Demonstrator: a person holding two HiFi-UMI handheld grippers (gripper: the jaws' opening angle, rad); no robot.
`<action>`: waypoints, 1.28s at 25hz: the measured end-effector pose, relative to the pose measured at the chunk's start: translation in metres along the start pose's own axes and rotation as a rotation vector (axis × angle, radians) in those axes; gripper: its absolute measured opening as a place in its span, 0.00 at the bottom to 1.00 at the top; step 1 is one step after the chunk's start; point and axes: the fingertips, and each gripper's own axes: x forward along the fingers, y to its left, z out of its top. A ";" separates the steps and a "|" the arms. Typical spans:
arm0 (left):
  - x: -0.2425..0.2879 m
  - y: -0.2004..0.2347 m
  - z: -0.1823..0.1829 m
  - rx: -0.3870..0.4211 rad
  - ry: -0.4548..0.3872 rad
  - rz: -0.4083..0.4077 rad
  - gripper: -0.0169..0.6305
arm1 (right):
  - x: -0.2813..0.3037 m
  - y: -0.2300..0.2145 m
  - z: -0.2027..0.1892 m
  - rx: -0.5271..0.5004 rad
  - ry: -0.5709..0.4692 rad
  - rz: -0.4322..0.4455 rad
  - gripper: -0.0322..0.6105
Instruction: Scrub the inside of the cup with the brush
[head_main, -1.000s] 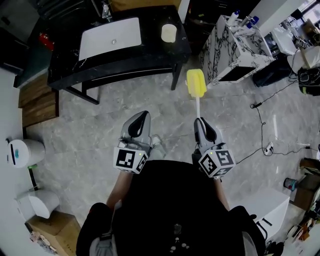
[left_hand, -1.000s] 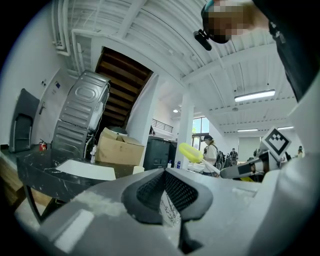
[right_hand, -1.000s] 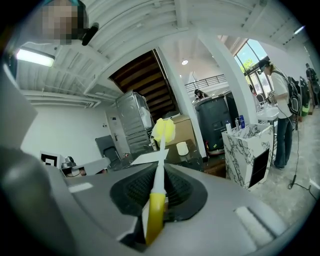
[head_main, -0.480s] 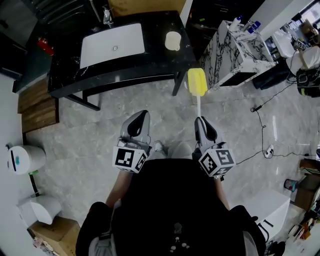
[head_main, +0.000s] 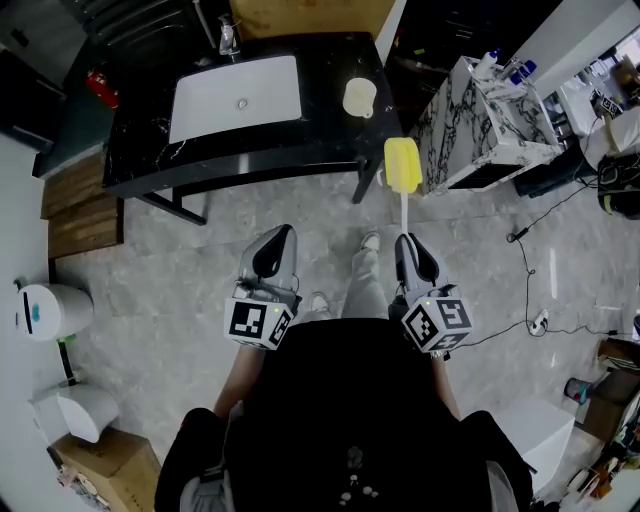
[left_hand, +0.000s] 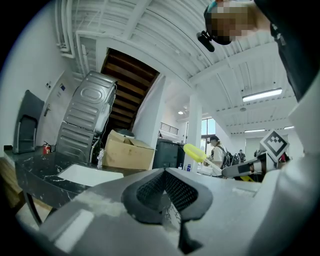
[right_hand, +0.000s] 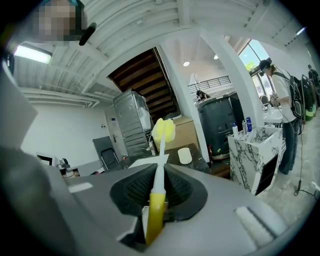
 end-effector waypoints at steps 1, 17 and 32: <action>0.004 0.003 0.000 -0.001 0.000 0.010 0.03 | 0.006 -0.002 0.003 -0.002 0.002 0.007 0.11; 0.124 0.017 0.005 -0.008 0.022 0.064 0.03 | 0.112 -0.073 0.051 -0.006 0.061 0.081 0.11; 0.246 0.018 0.007 -0.017 0.024 0.181 0.03 | 0.216 -0.146 0.106 -0.042 0.125 0.233 0.11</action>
